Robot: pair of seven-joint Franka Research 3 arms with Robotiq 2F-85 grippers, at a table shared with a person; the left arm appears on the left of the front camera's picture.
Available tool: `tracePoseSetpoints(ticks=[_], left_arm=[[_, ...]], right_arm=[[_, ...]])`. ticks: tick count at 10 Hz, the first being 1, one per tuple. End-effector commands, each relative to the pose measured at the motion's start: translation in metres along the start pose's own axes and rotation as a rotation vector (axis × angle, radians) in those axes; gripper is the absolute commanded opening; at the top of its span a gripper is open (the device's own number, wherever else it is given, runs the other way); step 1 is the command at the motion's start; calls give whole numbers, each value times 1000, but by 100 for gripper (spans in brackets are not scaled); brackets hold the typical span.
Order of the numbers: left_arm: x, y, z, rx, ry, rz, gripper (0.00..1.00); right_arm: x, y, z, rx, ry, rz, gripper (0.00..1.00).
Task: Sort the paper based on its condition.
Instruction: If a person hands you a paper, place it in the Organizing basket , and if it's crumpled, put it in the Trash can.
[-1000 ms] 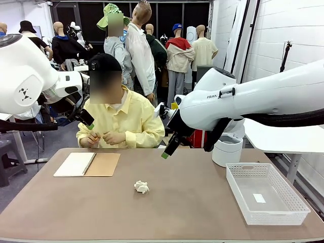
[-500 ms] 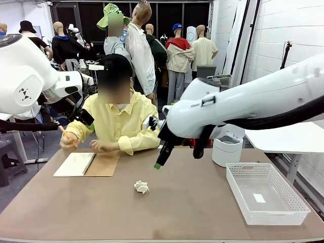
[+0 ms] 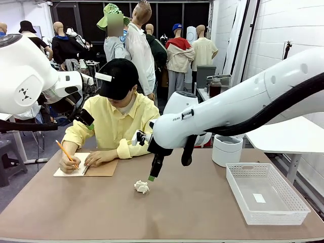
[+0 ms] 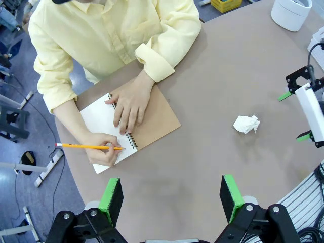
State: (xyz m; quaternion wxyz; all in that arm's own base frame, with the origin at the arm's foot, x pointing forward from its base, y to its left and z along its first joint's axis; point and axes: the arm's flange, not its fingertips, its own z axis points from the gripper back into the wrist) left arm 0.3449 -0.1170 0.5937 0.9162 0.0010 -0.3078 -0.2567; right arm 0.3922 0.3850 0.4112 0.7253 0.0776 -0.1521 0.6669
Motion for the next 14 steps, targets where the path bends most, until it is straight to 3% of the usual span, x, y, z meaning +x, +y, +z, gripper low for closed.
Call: tracePoseSetpoints(ticks=[1, 10, 14], left_arm=[[0, 1, 1, -4, 6, 1, 100], [0, 1, 1, -4, 6, 1, 100], [0, 1, 1, -4, 6, 1, 100]], right_arm=[[7, -12, -11, -22, 12, 92, 100], [12, -13, -19, 1, 20, 67, 100], [25, -27, -59, 62, 60, 64, 100]])
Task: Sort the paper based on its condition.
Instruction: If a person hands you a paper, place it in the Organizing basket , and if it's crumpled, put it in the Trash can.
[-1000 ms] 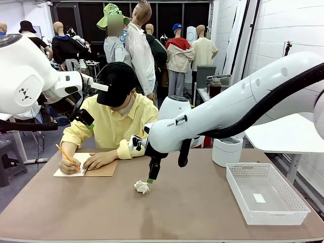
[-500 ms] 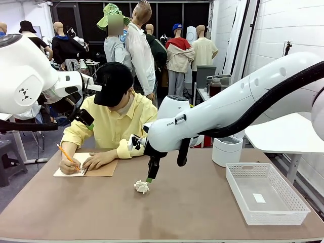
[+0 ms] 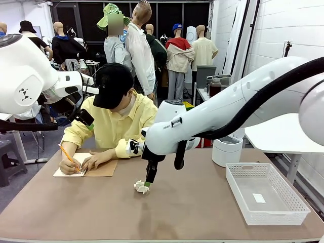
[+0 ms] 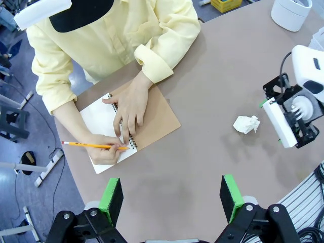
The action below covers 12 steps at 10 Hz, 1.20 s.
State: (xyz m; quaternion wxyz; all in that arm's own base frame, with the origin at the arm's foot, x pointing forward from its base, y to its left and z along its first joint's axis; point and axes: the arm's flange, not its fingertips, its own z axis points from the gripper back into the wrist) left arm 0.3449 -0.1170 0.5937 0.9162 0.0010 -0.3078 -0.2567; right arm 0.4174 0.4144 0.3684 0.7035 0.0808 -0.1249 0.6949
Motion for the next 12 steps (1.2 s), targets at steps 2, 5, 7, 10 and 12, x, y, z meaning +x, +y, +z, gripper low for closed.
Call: tracePoseSetpoints(ticks=[2, 5, 7, 10, 12], left_arm=[[0, 1, 1, -4, 6, 1, 100], [0, 1, 1, -4, 6, 1, 100], [0, 1, 1, -4, 6, 1, 100], [0, 1, 1, -4, 6, 1, 100], [0, 1, 1, -4, 6, 1, 100]], right_arm=[[13, -15, -20, 6, 49, 13, 100], [15, -21, -35, 19, 74, 18, 100], [17, -27, -40, 26, 77, 19, 100], [18, -35, -48, 36, 90, 16, 100], [20, -40, -53, 39, 103, 10, 100]])
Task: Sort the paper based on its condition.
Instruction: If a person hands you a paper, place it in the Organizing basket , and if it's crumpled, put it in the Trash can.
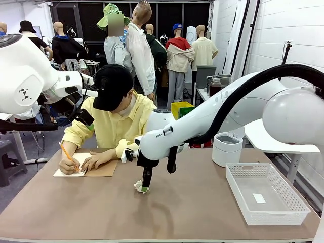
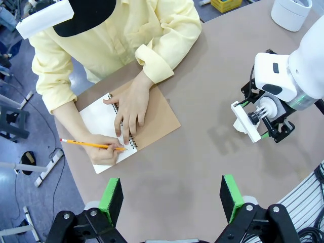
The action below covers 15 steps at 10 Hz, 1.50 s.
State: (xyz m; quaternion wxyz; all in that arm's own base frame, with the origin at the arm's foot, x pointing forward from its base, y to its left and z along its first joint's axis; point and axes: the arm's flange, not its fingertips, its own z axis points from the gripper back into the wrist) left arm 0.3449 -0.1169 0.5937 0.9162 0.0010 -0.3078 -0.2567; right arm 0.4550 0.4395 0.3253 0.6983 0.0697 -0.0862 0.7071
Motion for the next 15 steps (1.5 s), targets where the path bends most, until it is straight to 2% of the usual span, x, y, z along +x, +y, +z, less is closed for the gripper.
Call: tracePoseSetpoints(ticks=[1, 8, 9, 10, 11, 14, 15], left_arm=[[0, 1, 1, -4, 6, 1, 100], [0, 1, 1, -4, 6, 1, 100], [0, 1, 1, -4, 6, 1, 100], [0, 1, 1, -4, 6, 1, 100], [0, 1, 1, -4, 6, 1, 100], [0, 1, 1, -4, 6, 1, 100], [0, 1, 1, -4, 6, 1, 100]], right_arm=[[9, -8, -3, 2, 43, -10, 100], [10, -15, -21, 36, 59, -10, 100], [11, -15, -21, 51, 56, -14, 94], [11, -16, -21, 50, 60, -23, 75], [11, -17, -22, 48, 60, -33, 68], [11, -21, -23, 68, 72, -49, 11], [12, -21, -23, 67, 70, -48, 0]])
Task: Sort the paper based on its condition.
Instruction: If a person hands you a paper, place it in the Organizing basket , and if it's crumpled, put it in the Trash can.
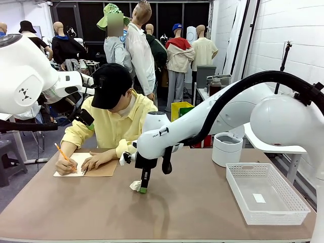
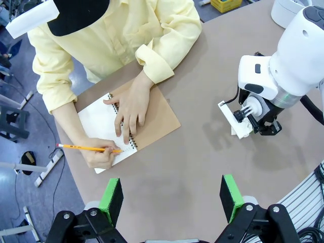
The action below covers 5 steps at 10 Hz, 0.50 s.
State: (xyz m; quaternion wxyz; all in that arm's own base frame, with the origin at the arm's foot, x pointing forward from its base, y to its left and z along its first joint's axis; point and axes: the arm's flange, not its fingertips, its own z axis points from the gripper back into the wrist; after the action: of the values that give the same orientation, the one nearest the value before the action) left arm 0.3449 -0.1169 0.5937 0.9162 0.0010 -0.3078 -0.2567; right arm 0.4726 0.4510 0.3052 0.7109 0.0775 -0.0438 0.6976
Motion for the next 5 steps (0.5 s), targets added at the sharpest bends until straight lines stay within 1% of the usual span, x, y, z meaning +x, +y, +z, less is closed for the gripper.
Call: tracePoseSetpoints(ticks=[1, 5], left_arm=[[0, 1, 1, -4, 6, 1, 100], [0, 1, 1, -4, 6, 1, 100]], right_arm=[[5, -4, -1, -3, 20, -5, 0], [3, -7, 11, 27, -26, -39, 0]])
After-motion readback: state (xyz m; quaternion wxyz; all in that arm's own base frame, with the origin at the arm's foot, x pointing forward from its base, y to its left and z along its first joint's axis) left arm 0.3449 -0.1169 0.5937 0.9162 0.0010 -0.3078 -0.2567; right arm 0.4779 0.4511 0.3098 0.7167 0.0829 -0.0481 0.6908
